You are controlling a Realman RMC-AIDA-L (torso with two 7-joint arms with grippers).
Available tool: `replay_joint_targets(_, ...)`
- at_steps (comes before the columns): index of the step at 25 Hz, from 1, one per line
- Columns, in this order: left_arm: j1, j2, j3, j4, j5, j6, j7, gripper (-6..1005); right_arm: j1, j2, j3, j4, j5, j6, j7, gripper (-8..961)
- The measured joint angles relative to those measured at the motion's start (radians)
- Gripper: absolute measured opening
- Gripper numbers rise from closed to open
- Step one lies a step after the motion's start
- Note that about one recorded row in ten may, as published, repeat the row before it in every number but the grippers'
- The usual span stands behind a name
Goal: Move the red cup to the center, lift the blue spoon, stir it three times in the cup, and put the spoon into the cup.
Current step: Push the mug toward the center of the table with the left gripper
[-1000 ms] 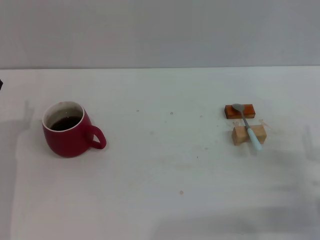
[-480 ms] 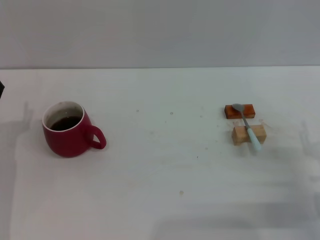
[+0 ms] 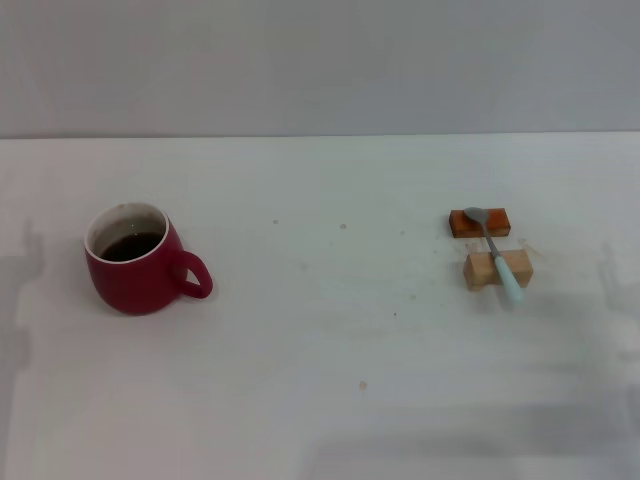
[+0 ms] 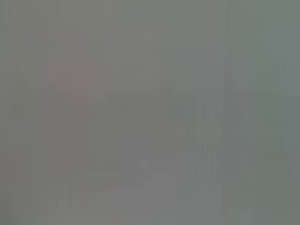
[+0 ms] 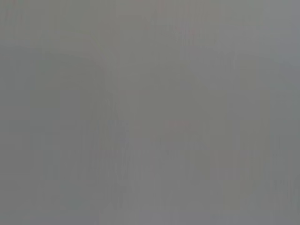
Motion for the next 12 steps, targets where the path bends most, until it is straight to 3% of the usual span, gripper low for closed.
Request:
replay_joint_targets(3,0.001,0.000,0.016,0.006,0.001,-0.009,0.146,744,-0.002,0.000,0.000,0.000,0.000,-0.002,0.000,562)
replay_joint_targets(6,0.005,-0.001,0.042,0.008,0.002,-0.018,0.222,519,-0.002,-0.001,0.000,0.000,0.000,-0.003,0.000,562)
replay_joint_targets(12,0.013,-0.001,0.125,0.027,0.003,-0.025,0.365,278,-0.001,-0.002,0.008,-0.005,0.000,-0.005,0.000,563)
